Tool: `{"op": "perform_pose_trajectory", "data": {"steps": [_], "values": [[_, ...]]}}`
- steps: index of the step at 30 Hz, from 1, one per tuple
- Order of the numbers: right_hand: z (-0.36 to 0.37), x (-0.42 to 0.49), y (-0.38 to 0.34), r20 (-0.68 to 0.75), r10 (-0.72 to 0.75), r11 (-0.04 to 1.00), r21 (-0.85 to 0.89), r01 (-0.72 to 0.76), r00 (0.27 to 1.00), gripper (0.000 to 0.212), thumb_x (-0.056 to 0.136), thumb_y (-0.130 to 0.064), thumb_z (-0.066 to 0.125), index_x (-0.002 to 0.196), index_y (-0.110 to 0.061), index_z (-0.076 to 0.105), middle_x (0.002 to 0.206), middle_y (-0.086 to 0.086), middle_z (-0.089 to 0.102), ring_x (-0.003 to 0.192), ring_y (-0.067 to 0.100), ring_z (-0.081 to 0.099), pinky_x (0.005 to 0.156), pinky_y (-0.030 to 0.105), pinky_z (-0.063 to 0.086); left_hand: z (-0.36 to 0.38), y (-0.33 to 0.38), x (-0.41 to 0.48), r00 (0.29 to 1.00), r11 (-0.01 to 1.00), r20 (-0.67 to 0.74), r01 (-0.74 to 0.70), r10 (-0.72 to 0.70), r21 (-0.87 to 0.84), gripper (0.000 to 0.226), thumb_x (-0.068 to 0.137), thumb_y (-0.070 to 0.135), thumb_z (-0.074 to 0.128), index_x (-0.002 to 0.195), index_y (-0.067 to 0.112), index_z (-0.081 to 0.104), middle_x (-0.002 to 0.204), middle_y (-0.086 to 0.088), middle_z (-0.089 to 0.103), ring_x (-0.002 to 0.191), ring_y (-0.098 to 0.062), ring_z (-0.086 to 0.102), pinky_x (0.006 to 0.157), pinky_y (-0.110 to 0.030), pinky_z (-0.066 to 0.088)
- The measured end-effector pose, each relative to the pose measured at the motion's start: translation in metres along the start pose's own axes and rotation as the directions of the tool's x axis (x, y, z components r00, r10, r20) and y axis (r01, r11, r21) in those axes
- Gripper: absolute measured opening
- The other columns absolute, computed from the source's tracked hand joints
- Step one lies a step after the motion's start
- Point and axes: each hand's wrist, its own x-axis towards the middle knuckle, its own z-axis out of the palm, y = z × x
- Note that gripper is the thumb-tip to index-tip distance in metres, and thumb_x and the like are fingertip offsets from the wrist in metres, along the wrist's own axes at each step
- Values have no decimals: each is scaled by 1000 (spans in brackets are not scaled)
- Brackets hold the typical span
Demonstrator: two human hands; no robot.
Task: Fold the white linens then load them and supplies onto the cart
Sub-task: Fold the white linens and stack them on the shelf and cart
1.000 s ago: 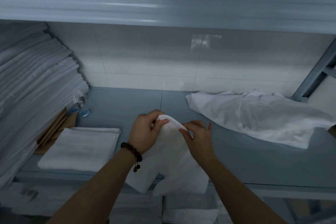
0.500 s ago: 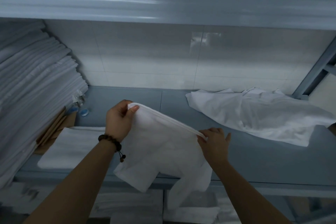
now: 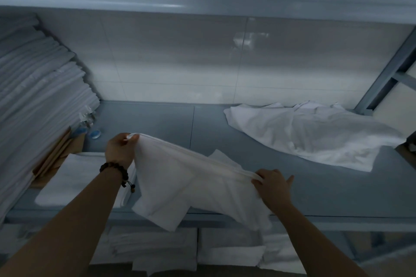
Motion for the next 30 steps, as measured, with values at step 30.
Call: {"op": "perform_pose_trajectory", "data": {"steps": [30], "values": [[-59,54,66,-187,307,430,902,39,933,8,87,-9,66,93,-7,72,65,1,60,49,2,45,53,21,37,-15,15,2,999,995,-20,-31,29,-94,11,93,7,58,99,5,65,81,-3,59,88,-20,52,75,-29,42]]}}
